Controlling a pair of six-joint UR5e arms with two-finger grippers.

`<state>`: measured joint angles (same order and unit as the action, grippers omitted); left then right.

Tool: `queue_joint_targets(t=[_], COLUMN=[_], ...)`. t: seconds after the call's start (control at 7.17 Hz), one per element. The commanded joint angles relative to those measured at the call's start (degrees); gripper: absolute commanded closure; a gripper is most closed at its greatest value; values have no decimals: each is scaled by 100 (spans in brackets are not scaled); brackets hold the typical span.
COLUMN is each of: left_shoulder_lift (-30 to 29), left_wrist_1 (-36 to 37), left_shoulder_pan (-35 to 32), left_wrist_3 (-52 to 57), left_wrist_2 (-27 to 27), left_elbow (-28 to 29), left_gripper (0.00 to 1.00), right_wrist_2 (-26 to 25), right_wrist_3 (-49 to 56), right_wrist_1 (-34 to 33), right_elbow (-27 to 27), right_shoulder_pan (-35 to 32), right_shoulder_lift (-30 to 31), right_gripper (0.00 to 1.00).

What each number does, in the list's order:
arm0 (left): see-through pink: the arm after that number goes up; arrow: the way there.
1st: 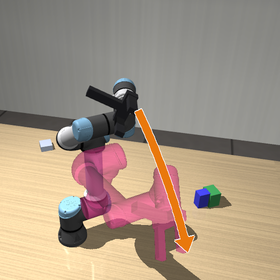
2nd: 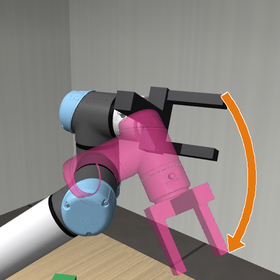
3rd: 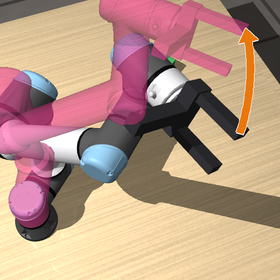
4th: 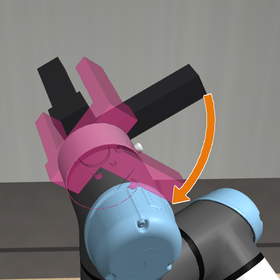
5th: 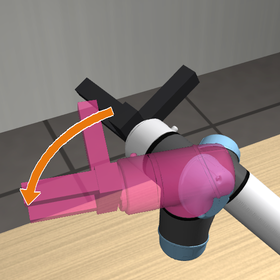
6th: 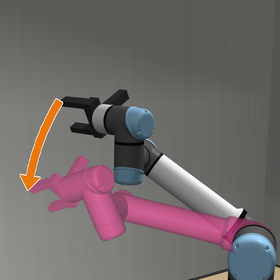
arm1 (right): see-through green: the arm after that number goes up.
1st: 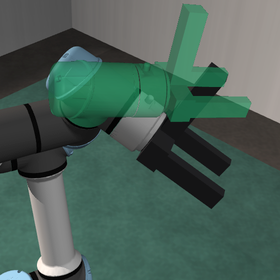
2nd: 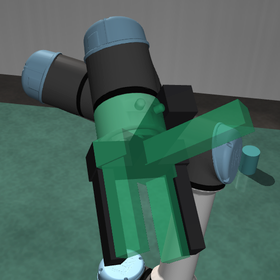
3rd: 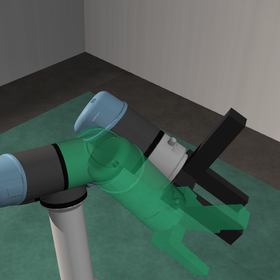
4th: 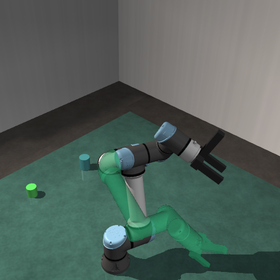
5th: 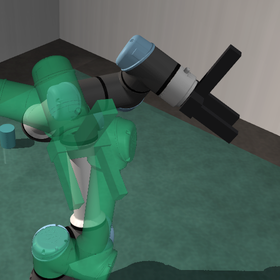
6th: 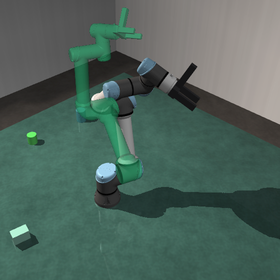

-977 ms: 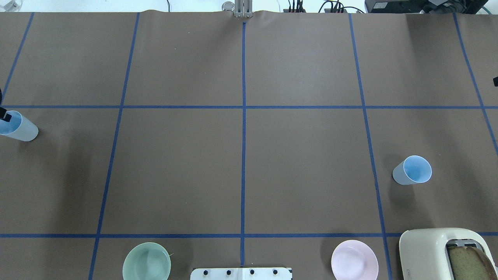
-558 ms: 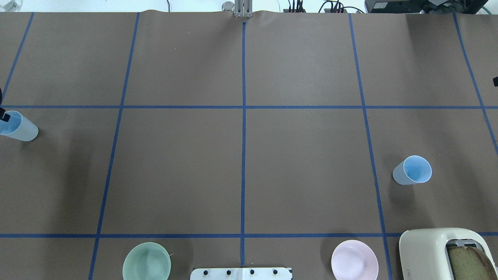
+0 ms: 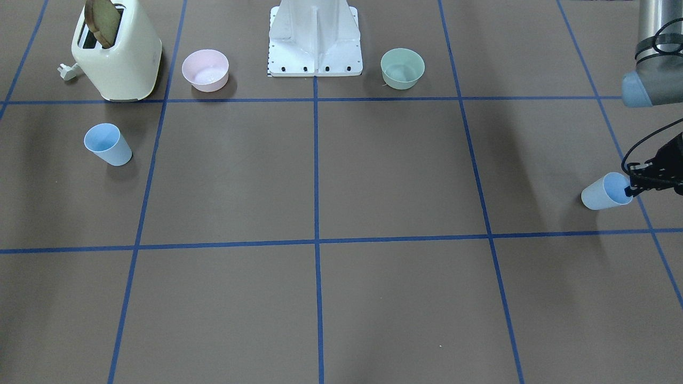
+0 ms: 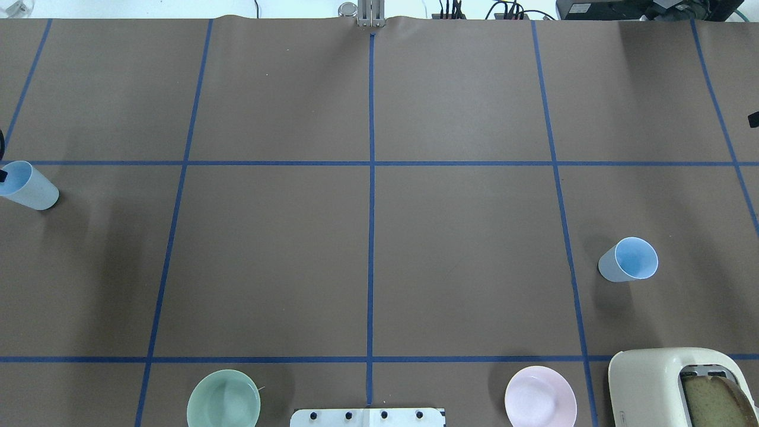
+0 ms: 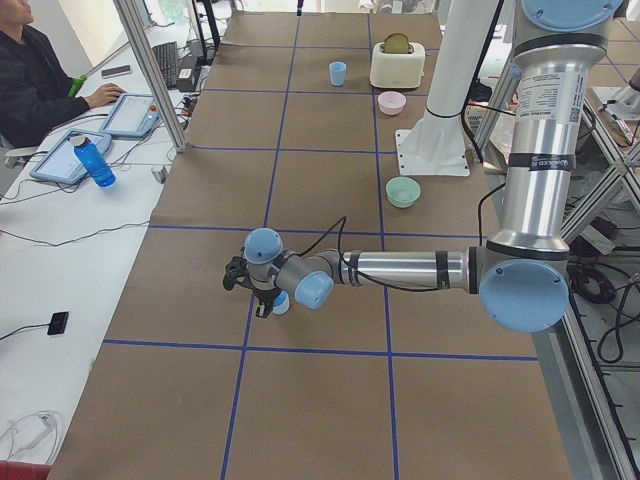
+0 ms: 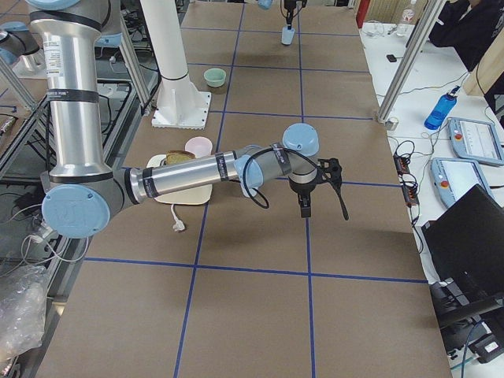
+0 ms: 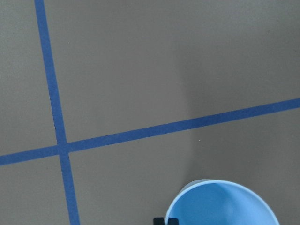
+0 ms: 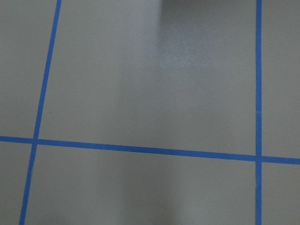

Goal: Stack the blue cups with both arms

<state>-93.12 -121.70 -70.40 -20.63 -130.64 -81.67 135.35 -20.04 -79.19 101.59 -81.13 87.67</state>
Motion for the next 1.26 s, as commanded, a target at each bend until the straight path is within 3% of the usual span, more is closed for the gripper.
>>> queue_joint_targets(t=[0.0,0.28,0.56,0.84,1.12], left_shoulder_lift=[-48,-319,-827,-1389,-2172], left_wrist_1=[24,155,881,1087,1157], left_shoulder_pan=[0,0,0,865,1605], left_wrist_3=[-3,-38,-727,-2402,-3794], left_wrist_2=[-75,-363,-568,-472,-86], left_elbow=[-42,-60,-531,-1043,-1062], left_gripper=[100,100,100,100,100], right_wrist_2=[-9,-44,-35,-70,-131], right_wrist_3=[0,0,-26,-1065,-1212], right_wrist_1=[0,0,0,69,79], right_elbow=[-86,-104,-87,201,754], right_shoulder_pan=[0,0,0,436,860], right_shoulder_lift=[-92,-110,-93,4,512], right_gripper=[0,0,0,0,0])
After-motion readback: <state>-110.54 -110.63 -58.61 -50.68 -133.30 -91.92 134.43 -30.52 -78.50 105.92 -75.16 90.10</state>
